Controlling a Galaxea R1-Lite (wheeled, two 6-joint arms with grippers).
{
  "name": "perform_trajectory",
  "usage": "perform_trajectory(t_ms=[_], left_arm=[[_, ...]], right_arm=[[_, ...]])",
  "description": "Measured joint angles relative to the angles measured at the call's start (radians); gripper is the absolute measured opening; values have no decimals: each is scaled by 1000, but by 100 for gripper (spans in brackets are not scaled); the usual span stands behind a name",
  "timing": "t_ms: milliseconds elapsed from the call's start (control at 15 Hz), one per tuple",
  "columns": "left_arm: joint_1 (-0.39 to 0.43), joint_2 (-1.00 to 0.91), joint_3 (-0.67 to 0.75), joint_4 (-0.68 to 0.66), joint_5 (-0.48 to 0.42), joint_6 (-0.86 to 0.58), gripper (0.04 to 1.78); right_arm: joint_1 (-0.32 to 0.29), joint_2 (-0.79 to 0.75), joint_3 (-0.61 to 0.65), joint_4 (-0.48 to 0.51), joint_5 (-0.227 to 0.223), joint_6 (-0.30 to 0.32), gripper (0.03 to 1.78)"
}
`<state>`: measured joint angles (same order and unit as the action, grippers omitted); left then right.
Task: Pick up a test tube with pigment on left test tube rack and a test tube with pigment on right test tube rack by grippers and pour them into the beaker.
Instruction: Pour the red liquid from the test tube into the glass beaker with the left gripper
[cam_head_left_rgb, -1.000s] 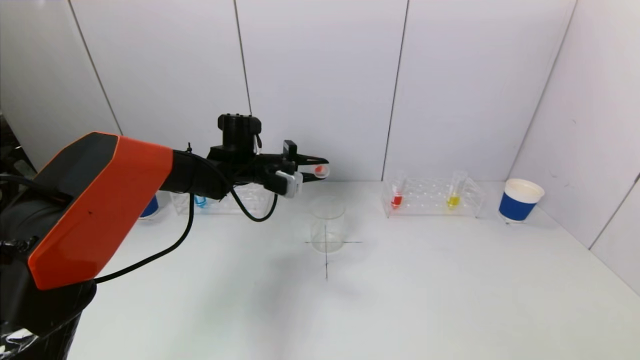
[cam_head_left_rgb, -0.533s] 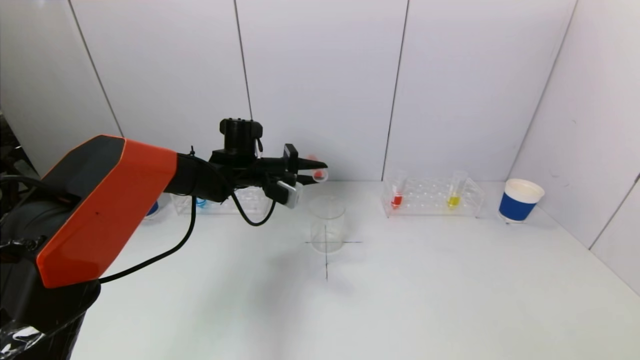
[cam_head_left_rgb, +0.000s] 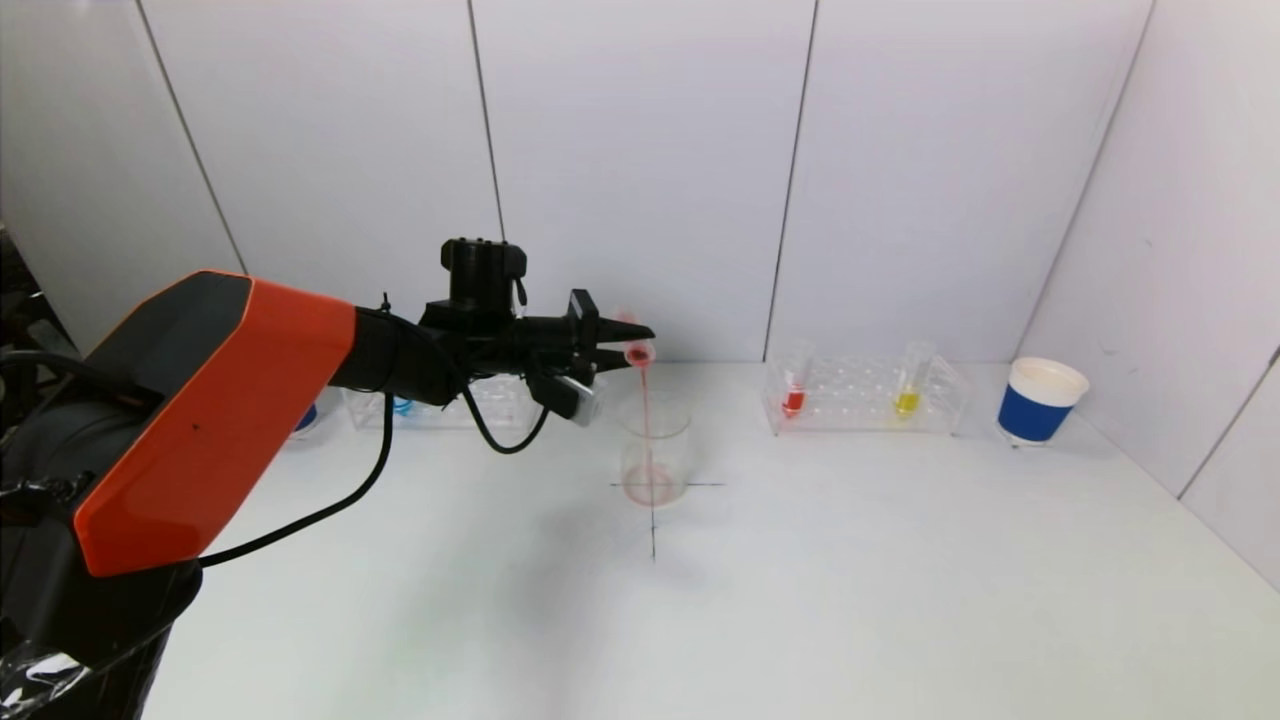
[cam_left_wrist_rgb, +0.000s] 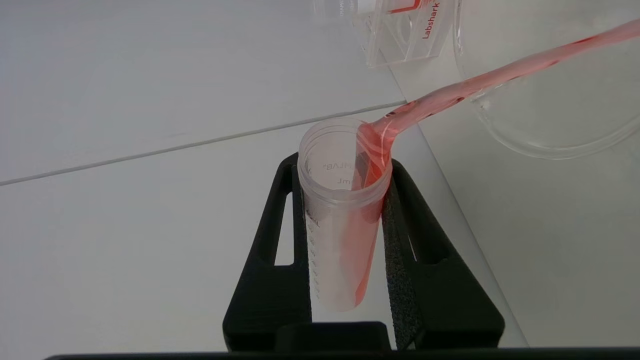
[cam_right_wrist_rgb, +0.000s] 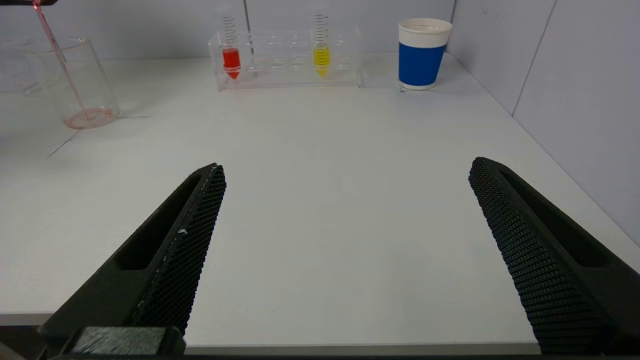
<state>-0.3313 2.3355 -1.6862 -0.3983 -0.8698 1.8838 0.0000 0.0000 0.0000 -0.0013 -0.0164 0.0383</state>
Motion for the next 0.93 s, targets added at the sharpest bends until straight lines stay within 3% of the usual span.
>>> perform_trajectory(t_ms=[933], left_arm=[[-10, -11, 0, -8, 29, 77, 44]], right_arm=[[0, 0, 0, 0, 0, 0, 177]])
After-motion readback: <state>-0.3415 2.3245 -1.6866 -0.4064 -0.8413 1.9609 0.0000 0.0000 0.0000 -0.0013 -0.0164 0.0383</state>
